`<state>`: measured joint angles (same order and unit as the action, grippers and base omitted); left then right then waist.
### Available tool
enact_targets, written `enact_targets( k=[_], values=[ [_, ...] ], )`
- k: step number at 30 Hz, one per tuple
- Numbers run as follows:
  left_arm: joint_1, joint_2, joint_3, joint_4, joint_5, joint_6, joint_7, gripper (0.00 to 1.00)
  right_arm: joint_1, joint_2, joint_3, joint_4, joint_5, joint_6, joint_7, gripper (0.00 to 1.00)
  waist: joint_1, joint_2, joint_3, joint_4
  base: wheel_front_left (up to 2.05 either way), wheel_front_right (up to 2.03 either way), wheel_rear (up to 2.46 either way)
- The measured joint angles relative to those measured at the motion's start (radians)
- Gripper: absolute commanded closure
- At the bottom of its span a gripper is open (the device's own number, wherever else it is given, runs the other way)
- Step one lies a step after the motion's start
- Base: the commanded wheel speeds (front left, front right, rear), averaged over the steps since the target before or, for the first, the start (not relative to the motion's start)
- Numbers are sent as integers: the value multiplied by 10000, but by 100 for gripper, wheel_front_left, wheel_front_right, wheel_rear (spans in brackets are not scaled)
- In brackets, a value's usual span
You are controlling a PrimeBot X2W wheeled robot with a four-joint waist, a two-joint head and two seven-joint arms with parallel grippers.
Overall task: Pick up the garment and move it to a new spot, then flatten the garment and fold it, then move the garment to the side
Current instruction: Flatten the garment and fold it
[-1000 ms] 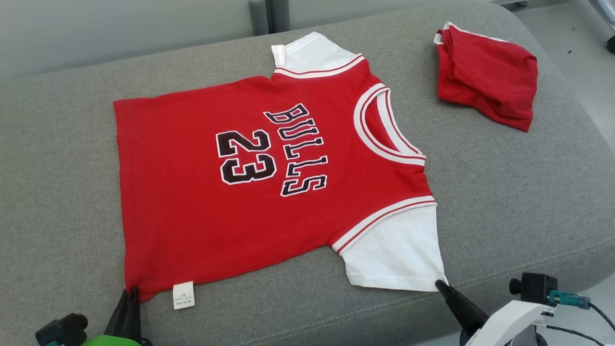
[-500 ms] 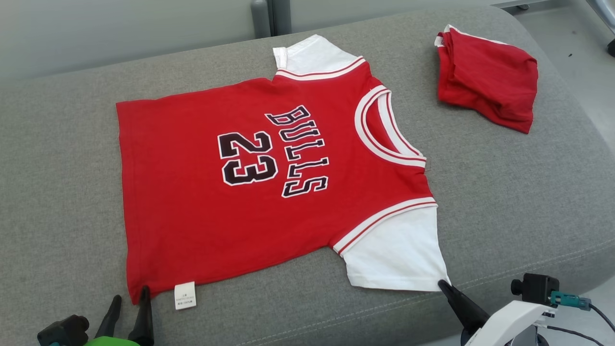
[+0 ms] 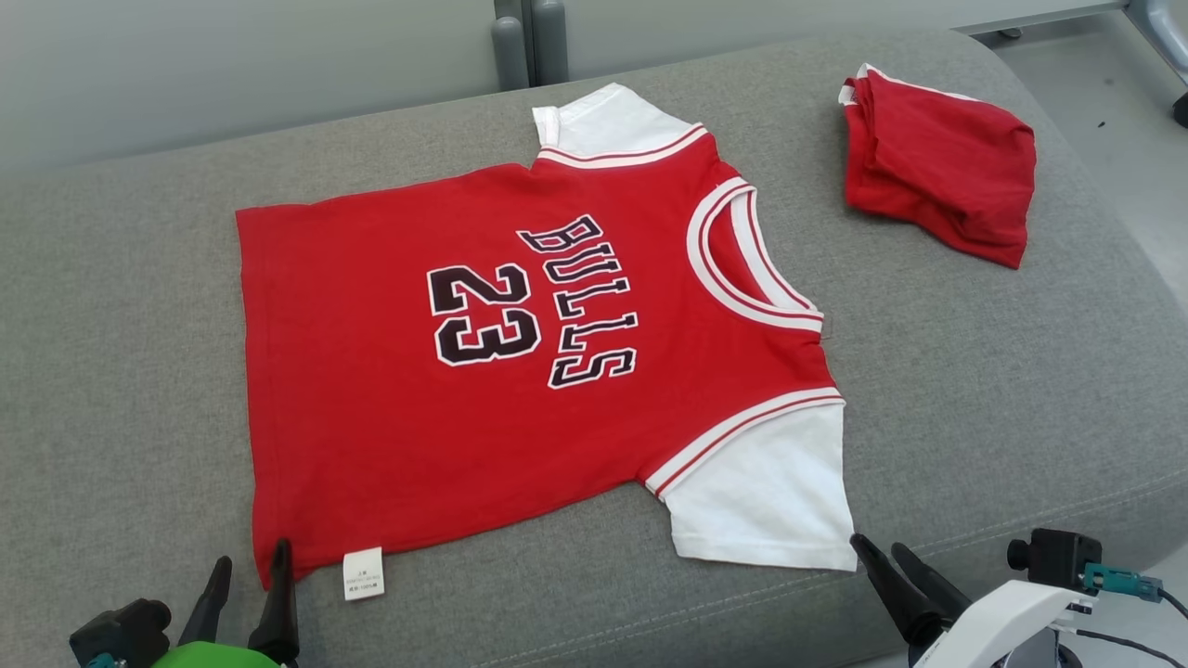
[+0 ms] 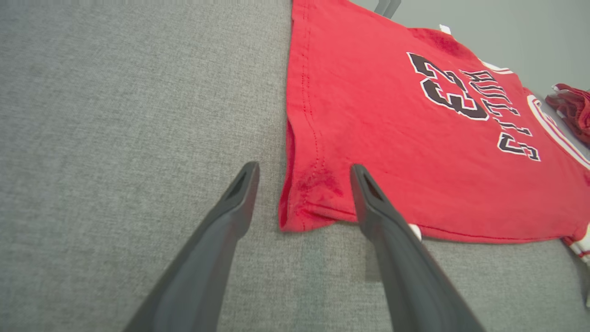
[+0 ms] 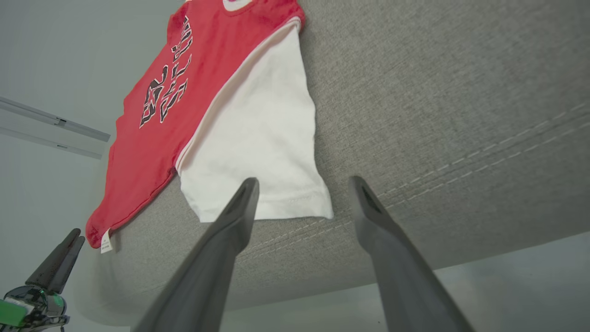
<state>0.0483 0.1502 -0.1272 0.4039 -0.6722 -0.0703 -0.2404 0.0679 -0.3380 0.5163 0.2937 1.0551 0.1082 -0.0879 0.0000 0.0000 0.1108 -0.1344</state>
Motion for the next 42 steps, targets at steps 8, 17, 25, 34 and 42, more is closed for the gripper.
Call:
enact_targets(
  k=[8, 17, 25, 34, 42],
  values=[
    [-110, 13, -65, -594, 393, 0, -73, 0, -393, -347, -219, -36, -637, -56, -533, 0, 0, 0, -95, -12, 0, 0, 0],
    [-605, -98, -251, -1381, 1091, 150, -82, 0, -1544, -959, -255, -353, -2466, -598, -1243, 0, 0, 0, -240, -25, 0, 0, 0],
    [-716, -334, -211, -2157, 1779, 640, -84, 0, -2280, -932, -395, -940, -3475, -1172, -1509, 0, 0, 0, -307, 57, 0, 0, 0],
    [-717, -600, -150, -2606, 2238, 1174, -84, 0, -2491, -430, -560, -1478, -4048, -1720, -1595, 0, 0, 0, -371, 235, 0, 0, 0],
    [-558, -723, -148, -2709, 2385, 1335, -84, 0, -2489, -119, -573, -1563, -4506, -1902, -1622, 0, 0, 0, -655, 336, 0, 0, 0]
  ],
)
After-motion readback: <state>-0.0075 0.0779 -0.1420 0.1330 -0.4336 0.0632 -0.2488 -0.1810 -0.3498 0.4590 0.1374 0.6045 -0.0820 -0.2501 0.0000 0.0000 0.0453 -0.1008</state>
